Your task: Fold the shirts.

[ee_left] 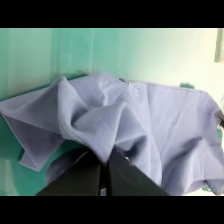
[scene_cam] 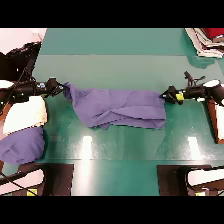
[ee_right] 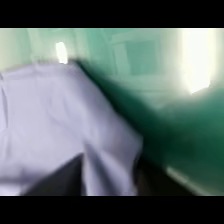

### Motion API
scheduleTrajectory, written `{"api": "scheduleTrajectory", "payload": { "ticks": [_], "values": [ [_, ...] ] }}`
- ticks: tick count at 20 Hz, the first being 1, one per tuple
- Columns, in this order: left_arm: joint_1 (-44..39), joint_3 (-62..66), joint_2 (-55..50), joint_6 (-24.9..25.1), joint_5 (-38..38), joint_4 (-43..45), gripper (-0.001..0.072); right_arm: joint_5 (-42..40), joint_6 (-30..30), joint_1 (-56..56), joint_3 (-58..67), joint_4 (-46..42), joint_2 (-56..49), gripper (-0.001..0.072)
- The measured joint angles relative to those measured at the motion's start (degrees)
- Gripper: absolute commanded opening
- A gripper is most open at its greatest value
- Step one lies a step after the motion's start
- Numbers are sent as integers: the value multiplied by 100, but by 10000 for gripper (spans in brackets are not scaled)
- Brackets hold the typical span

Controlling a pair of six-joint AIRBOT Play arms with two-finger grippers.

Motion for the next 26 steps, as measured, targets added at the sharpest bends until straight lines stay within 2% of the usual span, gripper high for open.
{"api": "scheduleTrajectory", "payload": {
  "ticks": [3,6,13,20,23,26],
  "values": [
    [-2,111,101,-13,-85,149,22,-42,-85,149,472,33,-76,14],
    [-2,739,448,-229,-219,726,22,79,-160,144,1069,74,280,14],
    [-2,3779,1672,-461,-562,1547,23,428,-234,-282,3025,98,2072,14],
    [-2,6461,2258,-857,-560,1659,22,695,-243,-833,4380,-647,3687,14],
    [-2,7007,2312,-1172,-634,1587,22,846,-240,-1182,4529,-826,4116,13],
    [-2,7025,2341,-1329,-802,1464,22,1117,-136,-1471,4588,-898,4225,14]
  ]
}}
